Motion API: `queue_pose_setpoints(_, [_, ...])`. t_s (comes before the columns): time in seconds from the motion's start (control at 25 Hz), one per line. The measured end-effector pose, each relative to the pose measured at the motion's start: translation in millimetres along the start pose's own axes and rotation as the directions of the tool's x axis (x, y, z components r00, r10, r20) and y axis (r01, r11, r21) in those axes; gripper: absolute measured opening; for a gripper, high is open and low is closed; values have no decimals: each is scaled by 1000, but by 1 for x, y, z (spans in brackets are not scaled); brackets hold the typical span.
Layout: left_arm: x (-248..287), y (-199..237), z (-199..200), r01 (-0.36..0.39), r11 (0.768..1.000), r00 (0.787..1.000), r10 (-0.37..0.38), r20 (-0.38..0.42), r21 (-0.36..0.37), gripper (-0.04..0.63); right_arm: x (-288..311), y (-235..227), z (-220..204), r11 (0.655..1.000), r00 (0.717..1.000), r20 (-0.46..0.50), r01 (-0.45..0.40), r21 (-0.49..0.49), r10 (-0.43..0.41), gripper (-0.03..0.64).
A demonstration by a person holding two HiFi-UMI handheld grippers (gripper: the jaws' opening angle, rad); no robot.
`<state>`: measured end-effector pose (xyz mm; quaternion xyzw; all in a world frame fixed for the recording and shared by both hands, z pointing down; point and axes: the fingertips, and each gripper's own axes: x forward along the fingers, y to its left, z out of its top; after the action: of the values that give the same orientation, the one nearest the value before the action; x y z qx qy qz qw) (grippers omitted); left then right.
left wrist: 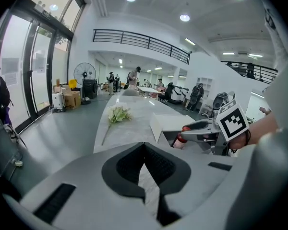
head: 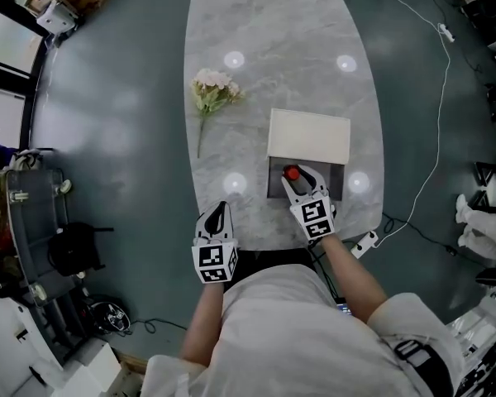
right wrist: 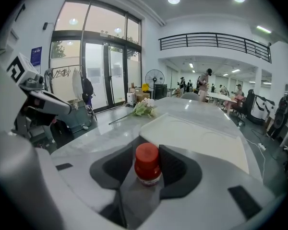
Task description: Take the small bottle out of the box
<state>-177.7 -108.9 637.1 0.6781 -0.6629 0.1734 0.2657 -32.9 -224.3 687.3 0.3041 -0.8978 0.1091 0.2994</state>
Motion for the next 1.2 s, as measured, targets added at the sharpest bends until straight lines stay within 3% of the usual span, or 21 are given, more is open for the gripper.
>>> queue_pose_setpoints(0.32, [2,0,-5,-25,999,1000,25,-8,-28,23,1,-3,-1,1000,1000,-6,-13,0,13,155])
queue_pose_setpoints(0.72, [5,-6,3,10,1000,1000,-10,11,7,23,-22,-7,15,999,997,66,29,28,-31,155])
queue_pose_setpoints(1.2, [18,-50,57,162,981,979,-174,107,108,23,-85,-21,65,988,971,183,144,57,-153,155])
